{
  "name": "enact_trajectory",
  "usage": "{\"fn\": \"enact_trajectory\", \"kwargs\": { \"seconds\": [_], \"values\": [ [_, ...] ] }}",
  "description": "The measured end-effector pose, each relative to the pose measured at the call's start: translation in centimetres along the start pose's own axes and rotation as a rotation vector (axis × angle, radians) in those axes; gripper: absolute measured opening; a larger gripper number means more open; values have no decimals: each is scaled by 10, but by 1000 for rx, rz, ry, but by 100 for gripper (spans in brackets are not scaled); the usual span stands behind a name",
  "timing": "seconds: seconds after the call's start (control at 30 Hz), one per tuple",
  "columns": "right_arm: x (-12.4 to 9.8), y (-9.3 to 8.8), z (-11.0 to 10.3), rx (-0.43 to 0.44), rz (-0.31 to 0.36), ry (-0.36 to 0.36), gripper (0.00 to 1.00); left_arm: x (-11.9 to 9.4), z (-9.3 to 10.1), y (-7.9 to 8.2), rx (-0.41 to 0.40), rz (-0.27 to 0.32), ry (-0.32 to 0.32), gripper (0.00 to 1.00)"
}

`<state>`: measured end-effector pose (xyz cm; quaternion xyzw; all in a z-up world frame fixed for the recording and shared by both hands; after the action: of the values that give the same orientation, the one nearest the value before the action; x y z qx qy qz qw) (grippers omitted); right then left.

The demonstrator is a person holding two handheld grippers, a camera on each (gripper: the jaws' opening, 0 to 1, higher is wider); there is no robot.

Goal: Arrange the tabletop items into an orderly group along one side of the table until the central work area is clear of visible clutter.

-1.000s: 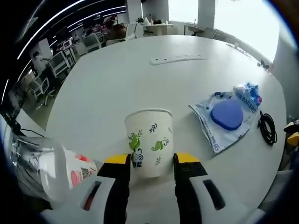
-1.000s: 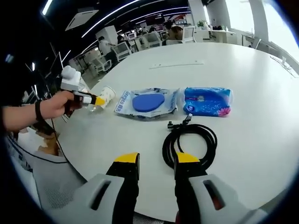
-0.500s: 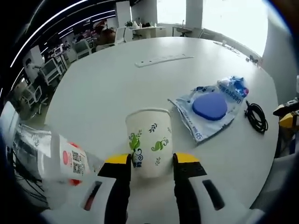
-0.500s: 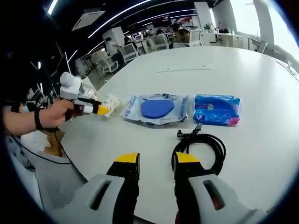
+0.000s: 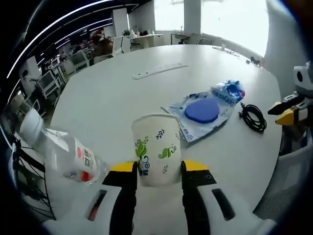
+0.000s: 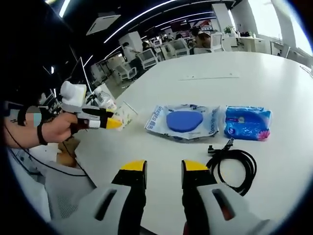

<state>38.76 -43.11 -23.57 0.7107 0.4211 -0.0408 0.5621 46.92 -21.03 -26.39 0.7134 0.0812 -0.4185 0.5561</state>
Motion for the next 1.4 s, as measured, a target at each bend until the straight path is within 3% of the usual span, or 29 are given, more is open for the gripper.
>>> {"fn": "enact_trajectory", "kwargs": {
  "seconds": [0.27,0.57,0.97,1.4],
  "values": [
    [10,5,-16,-7,10,40,26,-20,18,-10,37,9,-31,35],
    [18,13,-33,-25,14,89,26,-34,53,-15,100,21,-100,35],
    [25,16,-58,-24,19,162,26,-43,104,-6,260,52,-202,35],
    [23,8,-79,-92,-37,281,26,-50,131,-7,428,76,-269,35]
  ]
}}
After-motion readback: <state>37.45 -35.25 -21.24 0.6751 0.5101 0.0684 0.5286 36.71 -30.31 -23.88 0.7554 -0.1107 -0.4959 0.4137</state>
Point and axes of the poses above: the point that each gripper's makers call its tool centre point, and the gripper's own axes: x roughly forward along the fingers, z roughly to its right, y roughly out of its top, the point moved 1 cm from there along -x, roughly backward along the fingers, and after that the axes turned 4 degrees about z, right-handed, at the moved point
